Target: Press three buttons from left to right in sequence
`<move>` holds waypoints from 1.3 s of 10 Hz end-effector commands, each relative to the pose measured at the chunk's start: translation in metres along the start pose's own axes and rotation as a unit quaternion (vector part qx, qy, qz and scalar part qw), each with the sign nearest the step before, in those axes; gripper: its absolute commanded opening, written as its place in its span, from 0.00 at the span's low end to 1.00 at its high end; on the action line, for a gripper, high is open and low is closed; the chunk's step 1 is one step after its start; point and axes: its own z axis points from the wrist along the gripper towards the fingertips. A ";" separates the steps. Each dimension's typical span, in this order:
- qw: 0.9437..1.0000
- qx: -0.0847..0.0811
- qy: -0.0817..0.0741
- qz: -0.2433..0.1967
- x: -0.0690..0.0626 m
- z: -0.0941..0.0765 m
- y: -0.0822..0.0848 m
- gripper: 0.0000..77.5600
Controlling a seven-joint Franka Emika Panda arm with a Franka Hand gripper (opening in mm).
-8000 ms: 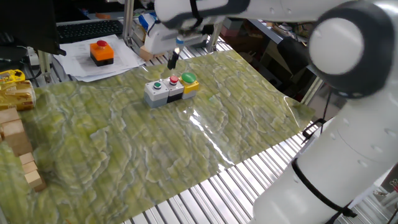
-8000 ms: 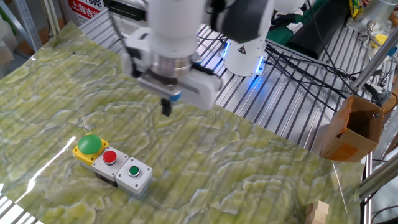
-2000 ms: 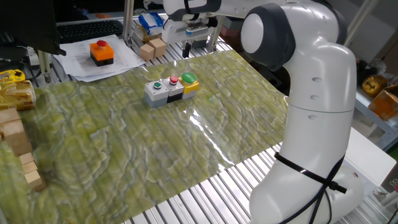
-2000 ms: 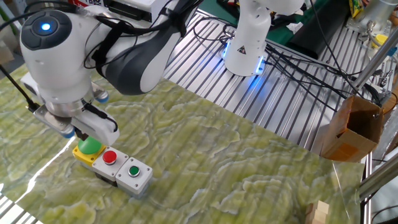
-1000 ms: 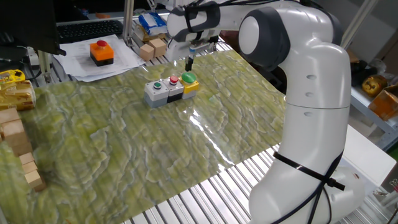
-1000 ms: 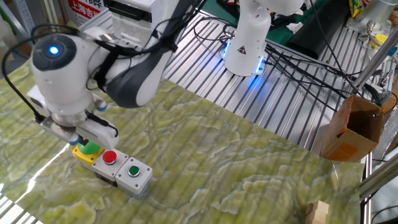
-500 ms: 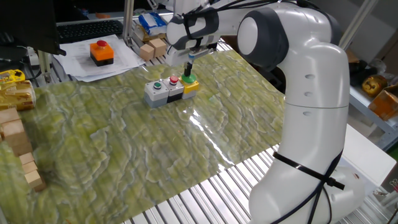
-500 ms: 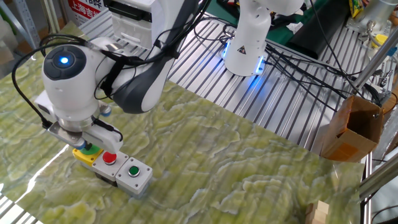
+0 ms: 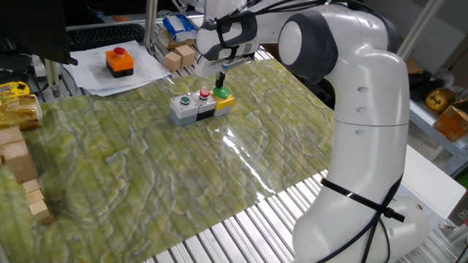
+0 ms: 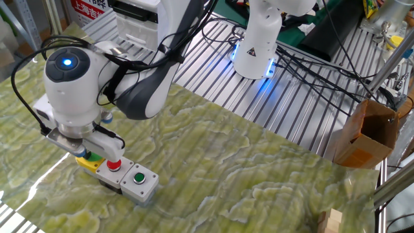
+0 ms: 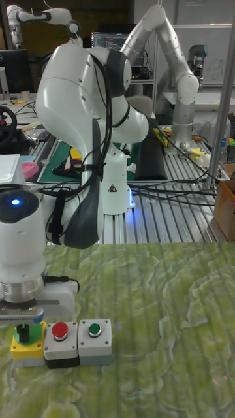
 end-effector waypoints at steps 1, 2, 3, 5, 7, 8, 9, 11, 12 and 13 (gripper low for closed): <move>1.000 -0.010 0.009 0.011 0.009 0.007 -0.001 0.00; 1.000 -0.016 0.017 0.018 0.010 -0.015 -0.002 0.00; 0.999 -0.018 0.026 0.020 0.009 -0.030 0.000 0.00; 0.999 -0.018 0.031 0.022 0.006 -0.039 0.002 0.00; 0.998 -0.019 0.041 0.032 -0.003 -0.062 0.012 0.00; 0.998 -0.020 0.042 0.035 -0.005 -0.068 0.016 0.00; 0.998 -0.020 0.043 0.036 -0.006 -0.070 0.018 0.00; 0.998 -0.026 0.045 0.040 -0.010 -0.066 0.028 0.00; 0.998 -0.027 0.045 0.038 -0.012 -0.062 0.031 0.00; 0.997 -0.038 0.045 0.043 -0.014 -0.057 0.035 0.00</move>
